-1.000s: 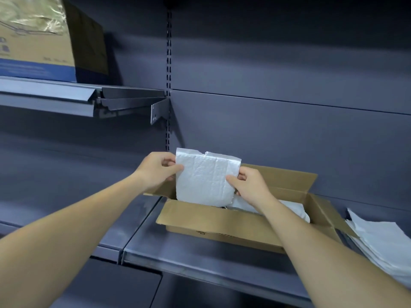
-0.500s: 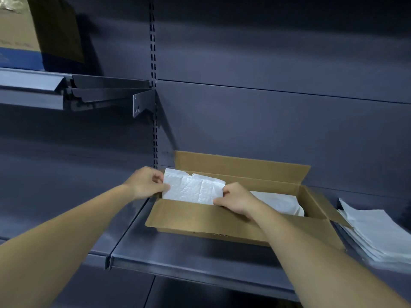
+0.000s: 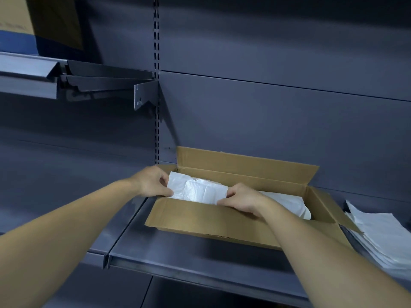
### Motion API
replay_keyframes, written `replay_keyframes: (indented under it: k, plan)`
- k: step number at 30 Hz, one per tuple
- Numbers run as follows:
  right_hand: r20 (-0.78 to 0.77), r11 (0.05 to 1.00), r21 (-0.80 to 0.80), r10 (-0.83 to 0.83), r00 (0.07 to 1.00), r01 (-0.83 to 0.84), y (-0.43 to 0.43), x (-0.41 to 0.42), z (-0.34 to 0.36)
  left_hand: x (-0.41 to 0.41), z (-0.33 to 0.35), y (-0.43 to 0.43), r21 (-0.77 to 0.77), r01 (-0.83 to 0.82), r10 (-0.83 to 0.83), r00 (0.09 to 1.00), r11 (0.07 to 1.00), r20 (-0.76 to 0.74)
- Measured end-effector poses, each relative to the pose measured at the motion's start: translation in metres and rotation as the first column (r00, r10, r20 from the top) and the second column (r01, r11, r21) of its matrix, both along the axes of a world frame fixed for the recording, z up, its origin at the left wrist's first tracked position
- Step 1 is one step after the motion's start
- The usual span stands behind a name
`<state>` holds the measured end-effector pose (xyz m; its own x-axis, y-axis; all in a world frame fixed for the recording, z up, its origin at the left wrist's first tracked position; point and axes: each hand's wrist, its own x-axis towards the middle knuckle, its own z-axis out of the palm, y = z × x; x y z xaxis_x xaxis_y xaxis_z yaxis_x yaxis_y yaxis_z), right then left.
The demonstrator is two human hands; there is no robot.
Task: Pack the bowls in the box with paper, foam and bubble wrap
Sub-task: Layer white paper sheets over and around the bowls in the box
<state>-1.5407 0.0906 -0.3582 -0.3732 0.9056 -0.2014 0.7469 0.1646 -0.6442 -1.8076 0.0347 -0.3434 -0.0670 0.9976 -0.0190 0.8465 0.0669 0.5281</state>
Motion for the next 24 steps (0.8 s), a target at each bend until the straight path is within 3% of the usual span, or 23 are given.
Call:
replay_keyframes:
  k: [5,7,9,11,16,18,21,24]
  plan:
    - [0.019,0.999,0.009,-0.032,0.999,0.031,0.003,-0.003,0.003,0.006,0.004,0.000,0.024,0.013,-0.013,1.000,1.000,-0.020]
    - [0.014,0.999,0.024,-0.048,0.999,0.048,0.004,-0.005,0.005,0.008,0.006,0.001,0.105,0.010,-0.005,0.999,0.994,-0.052]
    - [0.016,0.998,0.029,-0.057,0.998,0.056,0.007,-0.008,0.004,0.015,0.008,0.001,0.242,0.042,0.030,0.957,0.969,-0.288]
    - [0.038,0.997,0.039,-0.064,0.997,0.062,0.007,-0.010,0.001,0.025,0.009,0.003,0.295,0.180,0.006,0.846,0.939,-0.534]
    - [0.074,0.993,0.075,-0.100,0.992,0.095,0.007,-0.013,0.001,0.038,-0.009,0.022,0.088,0.336,-0.259,0.846,0.938,-0.467]
    - [0.090,0.980,0.174,-0.112,0.990,0.095,0.008,-0.013,0.001,0.036,-0.010,0.030,0.044,0.389,-0.326,0.824,0.920,-0.464]
    - [0.115,0.927,0.366,0.039,0.993,-0.079,0.017,-0.012,-0.005,0.029,-0.007,0.041,-0.025,0.459,-0.411,0.768,0.888,-0.491]
    - [0.196,0.880,0.380,0.224,0.955,-0.285,0.023,-0.017,-0.010,0.025,-0.008,0.049,-0.075,0.477,-0.444,0.735,0.876,-0.512]
